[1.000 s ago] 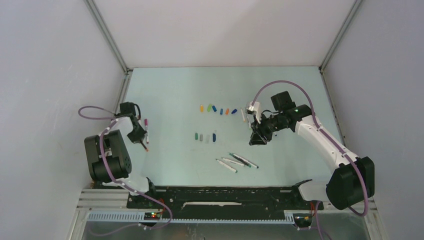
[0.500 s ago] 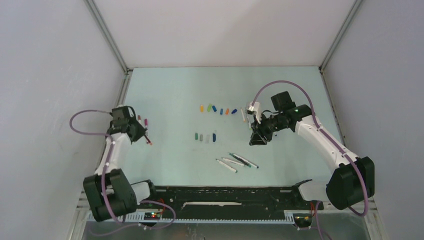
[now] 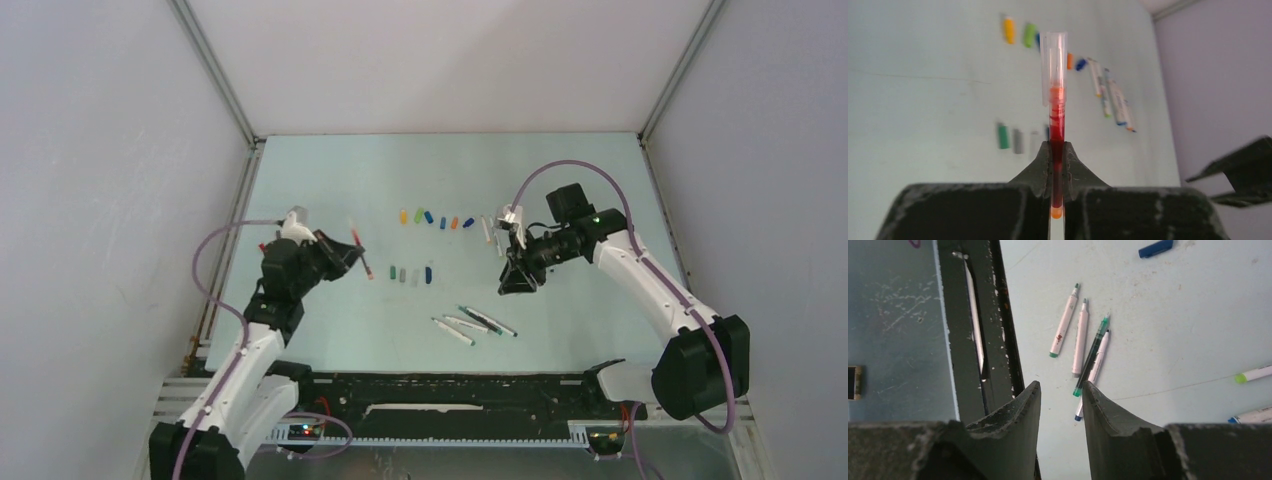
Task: Open the pen caps
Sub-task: Pick up the pen from the center of the board.
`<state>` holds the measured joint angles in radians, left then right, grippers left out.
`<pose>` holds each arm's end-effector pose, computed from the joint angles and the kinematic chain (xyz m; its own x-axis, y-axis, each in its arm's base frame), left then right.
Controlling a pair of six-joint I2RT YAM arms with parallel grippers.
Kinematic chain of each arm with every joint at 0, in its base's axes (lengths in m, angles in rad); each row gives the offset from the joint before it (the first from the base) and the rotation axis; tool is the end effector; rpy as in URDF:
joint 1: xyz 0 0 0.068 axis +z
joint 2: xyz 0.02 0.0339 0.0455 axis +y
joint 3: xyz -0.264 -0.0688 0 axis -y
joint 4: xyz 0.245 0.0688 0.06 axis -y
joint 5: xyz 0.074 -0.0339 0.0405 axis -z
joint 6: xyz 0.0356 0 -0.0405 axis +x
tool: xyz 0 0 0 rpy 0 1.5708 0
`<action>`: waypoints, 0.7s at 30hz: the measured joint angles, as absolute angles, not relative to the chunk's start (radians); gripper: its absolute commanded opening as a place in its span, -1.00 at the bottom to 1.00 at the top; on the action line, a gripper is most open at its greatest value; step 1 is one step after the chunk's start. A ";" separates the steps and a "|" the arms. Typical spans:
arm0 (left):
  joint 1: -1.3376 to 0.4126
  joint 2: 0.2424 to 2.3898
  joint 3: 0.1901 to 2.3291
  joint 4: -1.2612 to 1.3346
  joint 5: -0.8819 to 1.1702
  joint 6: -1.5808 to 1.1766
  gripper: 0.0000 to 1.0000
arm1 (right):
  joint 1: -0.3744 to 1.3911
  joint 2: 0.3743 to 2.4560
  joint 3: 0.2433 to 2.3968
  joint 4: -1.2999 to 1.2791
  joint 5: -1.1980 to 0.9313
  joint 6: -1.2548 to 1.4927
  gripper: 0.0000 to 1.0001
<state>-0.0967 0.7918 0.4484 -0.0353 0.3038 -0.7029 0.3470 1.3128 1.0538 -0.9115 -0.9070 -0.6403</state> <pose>0.1838 -0.0285 0.2355 -0.5192 -0.5694 -0.6374 0.0435 0.7272 -0.6850 0.2182 0.1087 0.2757 -0.3969 -0.5349 -0.7459 -0.9169 0.1938 0.3489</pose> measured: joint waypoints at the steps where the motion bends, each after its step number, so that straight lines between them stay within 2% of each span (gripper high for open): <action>1: -0.139 0.782 0.430 0.009 0.306 -0.725 -1.00 | 0.336 1.312 1.054 -0.919 -0.926 -0.650 -0.22; 11: -0.465 0.804 0.377 0.360 0.272 -0.883 -1.00 | 0.181 1.292 1.054 -0.989 -1.124 -0.742 -0.16; 17: -0.614 0.891 0.377 0.535 0.189 -0.919 -1.00 | 0.180 1.273 1.053 -0.975 -1.193 -0.703 0.07; 21: -0.727 0.982 0.381 0.635 0.101 -0.920 -1.00 | 0.179 1.254 1.021 -0.871 -1.268 -0.602 0.14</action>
<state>-0.7269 0.9825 0.3809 0.6350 0.1013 -0.9199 0.1791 1.2545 1.0210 -0.8715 -1.2682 -0.6022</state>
